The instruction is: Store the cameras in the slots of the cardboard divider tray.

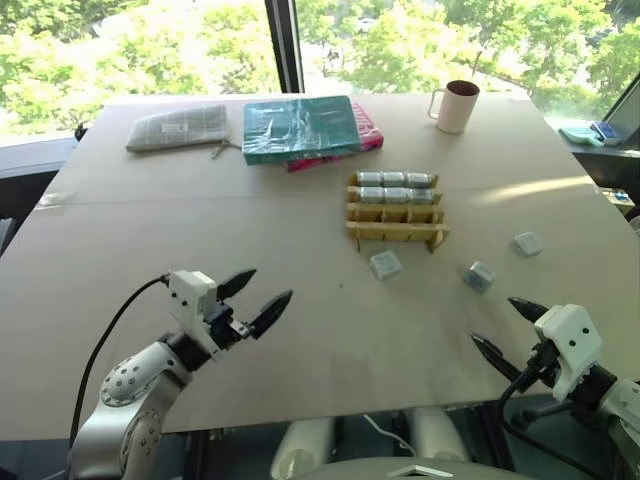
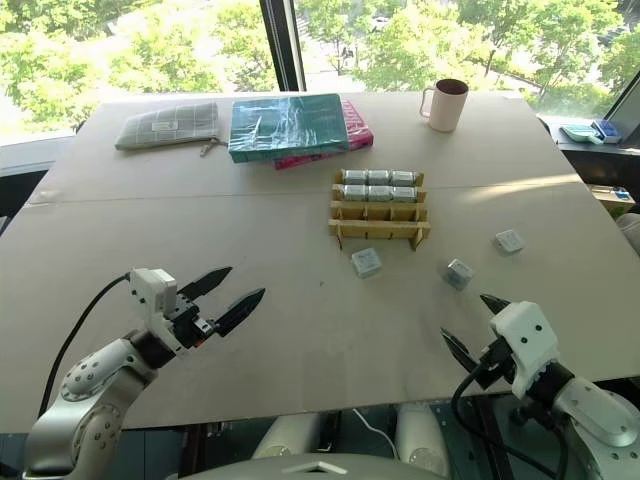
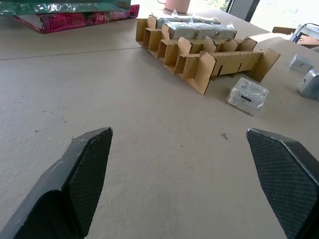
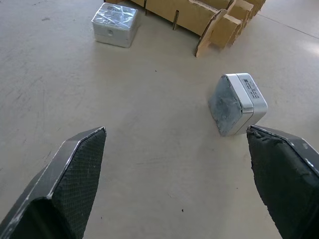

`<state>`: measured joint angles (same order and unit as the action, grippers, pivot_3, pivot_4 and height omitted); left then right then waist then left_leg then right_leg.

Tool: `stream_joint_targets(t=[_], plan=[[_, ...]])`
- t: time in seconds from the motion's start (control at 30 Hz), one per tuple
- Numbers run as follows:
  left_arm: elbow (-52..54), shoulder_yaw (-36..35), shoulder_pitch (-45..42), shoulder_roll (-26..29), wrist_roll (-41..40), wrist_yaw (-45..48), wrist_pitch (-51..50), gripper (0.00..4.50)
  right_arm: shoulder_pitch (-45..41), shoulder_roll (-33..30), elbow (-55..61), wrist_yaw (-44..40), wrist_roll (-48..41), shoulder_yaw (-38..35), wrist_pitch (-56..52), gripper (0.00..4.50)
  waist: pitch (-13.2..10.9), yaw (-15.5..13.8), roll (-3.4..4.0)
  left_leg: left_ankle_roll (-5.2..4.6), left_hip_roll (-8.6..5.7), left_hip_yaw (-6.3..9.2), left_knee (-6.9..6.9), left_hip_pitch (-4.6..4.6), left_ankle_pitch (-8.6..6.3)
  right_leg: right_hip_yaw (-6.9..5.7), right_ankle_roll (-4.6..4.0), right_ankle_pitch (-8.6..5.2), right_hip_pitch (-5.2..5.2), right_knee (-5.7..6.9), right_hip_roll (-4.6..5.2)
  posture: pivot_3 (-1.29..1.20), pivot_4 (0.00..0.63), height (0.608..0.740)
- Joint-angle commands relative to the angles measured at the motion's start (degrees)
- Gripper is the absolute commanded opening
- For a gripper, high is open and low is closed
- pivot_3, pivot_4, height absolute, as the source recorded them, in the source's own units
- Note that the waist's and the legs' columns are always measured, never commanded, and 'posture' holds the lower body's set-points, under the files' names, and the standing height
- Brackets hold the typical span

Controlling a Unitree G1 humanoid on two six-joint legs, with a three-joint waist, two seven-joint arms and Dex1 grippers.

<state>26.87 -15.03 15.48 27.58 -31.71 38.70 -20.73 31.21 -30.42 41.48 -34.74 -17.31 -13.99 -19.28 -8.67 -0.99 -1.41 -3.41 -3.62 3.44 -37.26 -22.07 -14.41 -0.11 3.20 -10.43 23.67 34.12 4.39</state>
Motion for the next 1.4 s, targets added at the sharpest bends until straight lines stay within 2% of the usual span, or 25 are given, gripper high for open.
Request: stream_joint_targets(t=[0.03, 0.27, 0.37, 0.5, 0.6, 0.77, 0.97, 1.33, 1.4], plan=[[1.5, 0.1, -1.0, 0.3, -1.4, 0.6, 0.4, 4.47, -0.3, 0.2, 0.3, 0.5, 0.0, -1.8, 1.6, 4.5, 0.0, 0.0, 0.01, 0.0, 0.0, 0.0, 0.0, 0.0, 0.0, 0.0, 0.0, 0.0, 0.0, -0.01, 0.0, 0.0, 0.15, 0.74], [0.6, 1.0, -4.5, -0.6, -1.6, -0.5, -0.1, 4.47, -3.9, -1.3, -1.1, 2.5, 0.9, -1.8, -2.8, 4.5, 0.0, -0.1, 0.04, 0.0, 0.0, 0.04, 0.01, -0.01, 0.0, -0.06, 0.0, 0.01, 0.0, -0.04, 0.0, 0.0, 0.15, 0.74], [1.0, 0.9, -5.6, -0.8, -4.1, 1.0, 0.0, 4.47, -6.5, -2.1, -2.8, 2.4, -2.0, -4.0, -6.3, 4.5, 0.0, -0.1, 0.05, 0.0, 0.0, 0.04, 0.02, -0.03, 0.0, -0.07, -0.01, 0.01, 0.0, -0.06, -0.02, 0.0, 0.15, 0.74], [3.4, 1.4, -6.2, 0.0, -8.5, 4.7, -0.3, 4.47, -13.8, -4.8, -8.1, 1.9, -6.3, -9.8, -10.2, 4.5, 0.0, 0.0, 0.06, -0.01, -0.02, 0.0, 0.01, -0.03, 0.0, -0.09, 0.0, 0.01, 0.0, -0.08, -0.01, 0.0, 0.15, 0.74], [4.8, 1.9, -6.1, 2.7, -12.3, 9.1, -2.2, 4.47, -19.2, -7.4, -11.7, 0.8, -8.5, -11.5, -12.7, 4.5, 0.0, 0.0, 0.06, -0.02, -0.02, -0.03, 0.0, -0.03, -0.01, -0.14, 0.01, 0.02, -0.01, -0.08, 0.0, 0.0, 0.15, 0.74], [6.5, 3.1, -8.6, 7.7, -15.8, 14.4, -4.6, 4.47, -32.4, -12.9, -26.3, -1.4, -7.6, -7.4, -16.4, 4.5, -0.1, 0.1, 0.15, -0.03, 0.06, -0.07, 0.04, -0.02, 0.0, -0.21, -0.25, 0.15, -0.01, -0.13, -0.13, 0.0, 0.15, 0.74], [6.2, 3.7, -11.9, 11.7, -16.7, 18.2, -5.5, 4.47, -45.1, -12.5, -42.0, -0.4, -3.8, -2.0, -16.3, 4.5, -0.2, 0.1, 0.24, -0.35, 0.04, -0.11, 0.04, -0.05, 0.12, -0.2, -0.31, 0.18, -0.06, -0.17, -0.24, 0.0, 0.15, 0.74], [5.3, 5.3, -15.6, 11.6, -15.3, 18.6, -5.0, 4.47, -53.4, -10.4, -58.5, 0.8, 1.2, 3.2, -14.8, 4.5, -0.2, 0.2, 0.31, -0.31, -0.09, -0.26, 0.04, -0.21, 0.13, -0.03, -0.33, 0.2, 0.08, -0.29, -0.17, 0.0, 0.15, 0.74], [4.5, 5.8, -17.1, 11.6, -15.0, 19.1, -4.9, 4.5, -54.2, -9.7, -60.6, 0.8, 1.8, 3.4, -13.4, 3.95, -0.2, 0.1, 0.31, -0.3, -0.09, -0.25, 0.04, -0.2, 0.14, -0.04, -0.33, 0.21, 0.07, -0.28, -0.18, 0.0, 0.15, 0.74]])
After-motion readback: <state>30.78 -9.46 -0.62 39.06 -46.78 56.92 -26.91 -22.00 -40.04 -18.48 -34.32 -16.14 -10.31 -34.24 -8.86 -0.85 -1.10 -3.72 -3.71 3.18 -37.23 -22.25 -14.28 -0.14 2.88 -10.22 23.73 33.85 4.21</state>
